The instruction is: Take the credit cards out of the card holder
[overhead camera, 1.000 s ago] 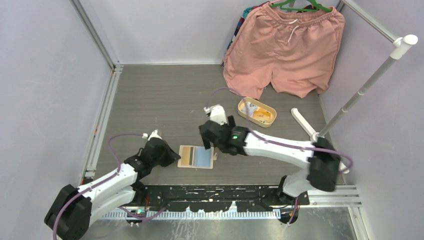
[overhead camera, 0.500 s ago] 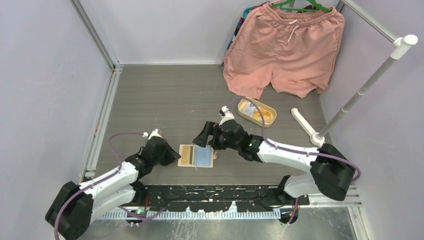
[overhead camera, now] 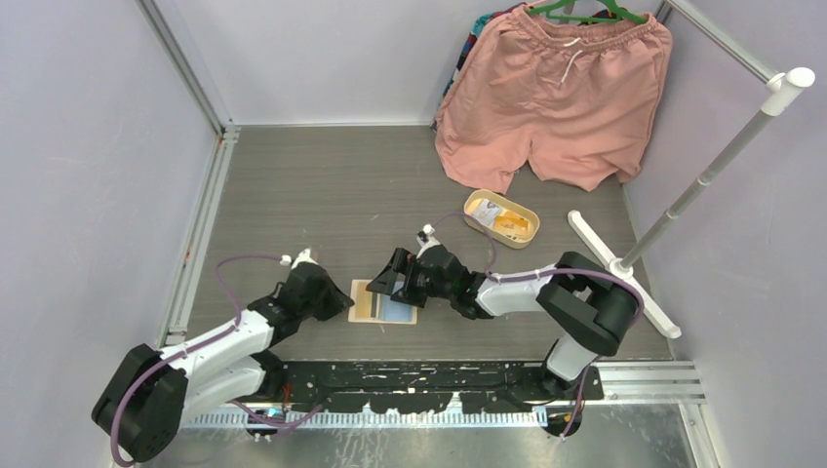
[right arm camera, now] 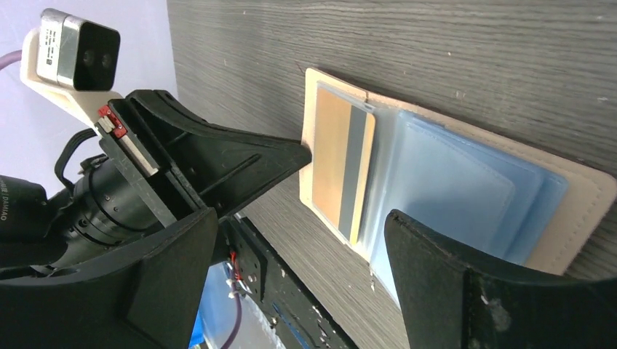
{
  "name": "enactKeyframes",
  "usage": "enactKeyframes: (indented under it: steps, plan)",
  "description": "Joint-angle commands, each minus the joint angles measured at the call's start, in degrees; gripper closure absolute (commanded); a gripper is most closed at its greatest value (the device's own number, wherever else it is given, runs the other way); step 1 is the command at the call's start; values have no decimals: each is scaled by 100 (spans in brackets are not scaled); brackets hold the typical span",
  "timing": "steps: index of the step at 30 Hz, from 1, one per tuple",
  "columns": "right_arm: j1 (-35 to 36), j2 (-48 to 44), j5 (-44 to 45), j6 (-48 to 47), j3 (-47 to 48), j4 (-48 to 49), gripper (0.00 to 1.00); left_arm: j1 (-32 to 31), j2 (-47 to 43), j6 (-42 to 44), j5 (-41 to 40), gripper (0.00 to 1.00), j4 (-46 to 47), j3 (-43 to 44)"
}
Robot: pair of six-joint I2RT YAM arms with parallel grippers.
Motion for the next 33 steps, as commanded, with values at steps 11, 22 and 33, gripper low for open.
enactKeyframes:
  steps: [11,22,33]
  plan:
    - [-85,1048,-639,583,204,1923,11,12,130,198,-237,100,-310,82]
    - [-42,1252,-830,661,314,2022,11,10,220,209,-220,100,-233,82]
    - [186,1596,-1002,809,700,2283,11,10,177,190,-211,100,-239,29]
